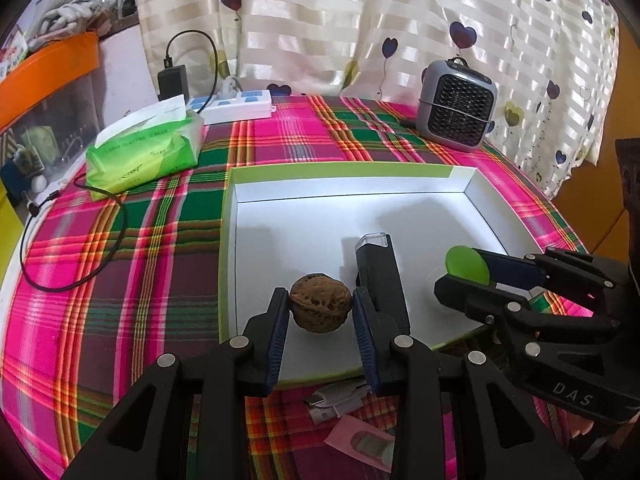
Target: Organize objects
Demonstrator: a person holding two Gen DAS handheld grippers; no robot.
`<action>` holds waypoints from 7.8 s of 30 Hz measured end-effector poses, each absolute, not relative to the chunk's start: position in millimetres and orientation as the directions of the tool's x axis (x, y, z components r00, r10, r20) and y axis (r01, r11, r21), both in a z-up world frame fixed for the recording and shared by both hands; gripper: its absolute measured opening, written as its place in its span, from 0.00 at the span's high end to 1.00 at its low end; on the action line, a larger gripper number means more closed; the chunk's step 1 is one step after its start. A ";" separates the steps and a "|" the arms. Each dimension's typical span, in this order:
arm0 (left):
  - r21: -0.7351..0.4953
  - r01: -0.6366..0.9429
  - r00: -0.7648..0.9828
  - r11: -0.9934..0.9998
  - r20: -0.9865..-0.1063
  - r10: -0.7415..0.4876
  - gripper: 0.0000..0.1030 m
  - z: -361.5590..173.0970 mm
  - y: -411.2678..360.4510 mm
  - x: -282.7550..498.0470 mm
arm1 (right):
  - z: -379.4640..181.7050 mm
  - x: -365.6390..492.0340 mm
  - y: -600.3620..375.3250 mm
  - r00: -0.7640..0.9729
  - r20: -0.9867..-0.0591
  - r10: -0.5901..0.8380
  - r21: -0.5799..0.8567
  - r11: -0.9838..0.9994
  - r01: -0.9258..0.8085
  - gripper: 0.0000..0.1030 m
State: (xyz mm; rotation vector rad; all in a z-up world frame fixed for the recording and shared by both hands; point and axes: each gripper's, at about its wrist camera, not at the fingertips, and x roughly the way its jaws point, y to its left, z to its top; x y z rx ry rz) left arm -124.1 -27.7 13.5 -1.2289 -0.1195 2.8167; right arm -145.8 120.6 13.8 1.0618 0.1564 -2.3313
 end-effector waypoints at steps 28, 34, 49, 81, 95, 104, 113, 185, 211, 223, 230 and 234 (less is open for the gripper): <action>-0.153 -0.004 -0.712 -0.988 -0.693 0.110 0.70 34.0 -32.0 -100.2 | 38.7 -110.1 142.1 -0.592 -0.661 -0.461 0.107 -0.839 0.534 0.60; -0.138 -0.018 -0.721 -0.990 -0.684 0.109 0.70 39.2 -24.3 -83.9 | 41.8 -97.1 151.5 -0.604 -0.648 -0.464 0.117 -0.845 0.522 0.60; -0.139 -0.038 -0.712 -0.990 -0.691 0.125 0.70 39.6 -14.2 -60.9 | 46.2 -74.8 164.5 -0.613 -0.640 -0.463 0.116 -0.847 0.519 0.60; -0.195 -0.024 -0.671 -0.980 -0.724 0.161 0.70 20.4 -16.0 -41.6 | 38.4 -66.4 183.1 -0.604 -0.655 -0.455 0.143 -0.859 0.491 0.60; -0.200 -0.023 -0.661 -0.980 -0.732 0.165 0.70 15.7 -14.8 -40.4 | 29.3 -65.3 192.2 -0.593 -0.671 -0.445 0.149 -0.865 0.480 0.60; -0.198 -0.007 -0.656 -0.980 -0.738 0.154 0.64 9.2 -11.9 -40.9 | 20.2 -63.6 193.7 -0.575 -0.691 -0.437 0.146 -0.864 0.481 0.60; -0.198 0.037 -0.645 -0.979 -0.753 0.128 0.63 7.3 -10.6 -49.4 | 10.7 -64.7 188.8 -0.552 -0.715 -0.429 0.137 -0.860 0.491 0.60; -0.156 -0.032 -0.710 -0.987 -0.692 0.132 0.85 36.1 -7.1 -37.3 | 35.3 -57.7 173.6 -0.605 -0.670 -0.431 0.084 -0.854 0.514 0.72; -0.138 -0.045 -0.722 -0.989 -0.680 0.128 0.85 48.5 -5.6 -47.9 | 45.5 -64.5 168.4 -0.615 -0.656 -0.437 0.072 -0.848 0.526 0.72; -0.136 -0.036 -0.726 -0.990 -0.677 0.119 0.85 49.9 -14.2 -58.6 | 47.1 -72.2 167.3 -0.616 -0.656 -0.435 0.074 -0.850 0.522 0.72; -0.126 -0.038 -0.728 -0.991 -0.676 0.114 0.85 49.0 -14.3 -65.6 | 47.1 -79.5 167.8 -0.617 -0.656 -0.435 0.076 -0.851 0.519 0.72; -0.125 -0.038 -0.727 -0.991 -0.677 0.113 0.85 48.1 -14.1 -68.5 | 47.2 -83.5 166.9 -0.617 -0.657 -0.434 0.076 -0.852 0.519 0.72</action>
